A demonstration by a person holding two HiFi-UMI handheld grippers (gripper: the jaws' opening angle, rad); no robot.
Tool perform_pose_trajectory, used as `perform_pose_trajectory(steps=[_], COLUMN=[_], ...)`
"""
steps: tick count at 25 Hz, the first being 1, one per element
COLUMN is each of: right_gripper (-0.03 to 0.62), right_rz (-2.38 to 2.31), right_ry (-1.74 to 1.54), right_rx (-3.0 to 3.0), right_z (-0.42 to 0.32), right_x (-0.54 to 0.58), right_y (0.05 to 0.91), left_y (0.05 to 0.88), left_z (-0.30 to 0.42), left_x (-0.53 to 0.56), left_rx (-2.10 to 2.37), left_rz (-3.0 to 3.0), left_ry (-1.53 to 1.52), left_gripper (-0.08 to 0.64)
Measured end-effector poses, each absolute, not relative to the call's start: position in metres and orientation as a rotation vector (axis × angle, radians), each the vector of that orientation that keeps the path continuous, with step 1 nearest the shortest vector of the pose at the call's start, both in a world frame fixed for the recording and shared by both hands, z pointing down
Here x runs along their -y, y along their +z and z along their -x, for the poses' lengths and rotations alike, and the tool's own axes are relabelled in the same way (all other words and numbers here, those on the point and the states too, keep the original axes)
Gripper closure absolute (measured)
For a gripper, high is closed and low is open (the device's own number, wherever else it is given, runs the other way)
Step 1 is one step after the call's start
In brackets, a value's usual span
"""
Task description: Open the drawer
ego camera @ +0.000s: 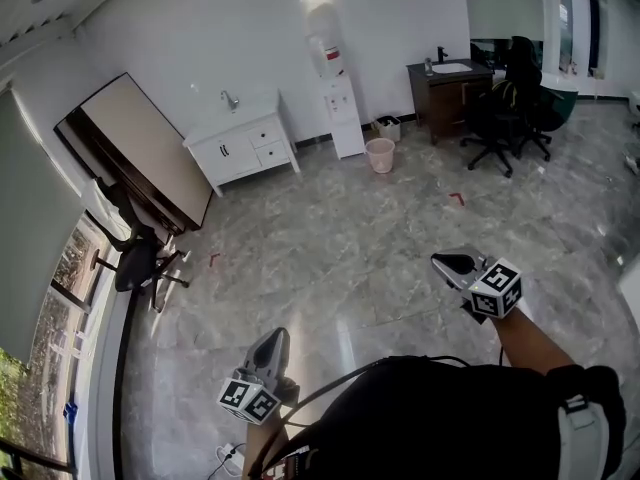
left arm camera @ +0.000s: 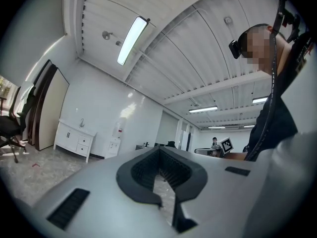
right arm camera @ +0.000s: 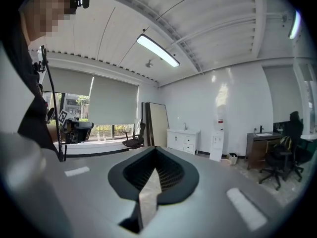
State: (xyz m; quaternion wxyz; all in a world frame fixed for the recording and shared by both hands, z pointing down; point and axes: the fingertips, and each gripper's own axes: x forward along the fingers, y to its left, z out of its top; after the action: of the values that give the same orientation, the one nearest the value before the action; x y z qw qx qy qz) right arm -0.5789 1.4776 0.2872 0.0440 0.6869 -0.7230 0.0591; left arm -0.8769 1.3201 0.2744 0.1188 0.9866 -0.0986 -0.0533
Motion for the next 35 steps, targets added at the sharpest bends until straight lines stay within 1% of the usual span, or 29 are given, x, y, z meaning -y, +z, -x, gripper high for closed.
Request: perform_pose_trajectory(steps=[8, 19, 26, 30, 35], right_gripper=[0.594, 0.594, 0.594, 0.594, 0.594], right_rz=[-2.04, -1.891, -1.769, -1.707, -1.674], right_ry=[0.199, 0.222, 0.229, 0.191, 0.188], right_rx=[2.173, 2.308, 2.441, 2.51, 2.551], right_z=[0.62, 0.606, 0.553, 0.511, 0.453], right_x=[-1.41, -1.31, -1.252, -1.218, -1.2], right_y=[0.305, 0.304, 0.311, 0.291, 0.296], left_y=[0.299, 0.305, 0.296, 0.283, 0.283], left_z=[0.91, 0.905, 0.877, 0.829, 0.772], left_x=[-1.252, -1.2, -1.177, -1.164, -1.158], left_rx=[0.271, 0.396, 0.616, 0.674, 0.706], left_rz=[-2.863, -2.825, -2.818, -2.822, -2.803], left_ry=[-0.161, -0.144, -0.117, -0.137, -0.146], left_gripper=[0.56, 0.56, 0.56, 0.56, 0.56])
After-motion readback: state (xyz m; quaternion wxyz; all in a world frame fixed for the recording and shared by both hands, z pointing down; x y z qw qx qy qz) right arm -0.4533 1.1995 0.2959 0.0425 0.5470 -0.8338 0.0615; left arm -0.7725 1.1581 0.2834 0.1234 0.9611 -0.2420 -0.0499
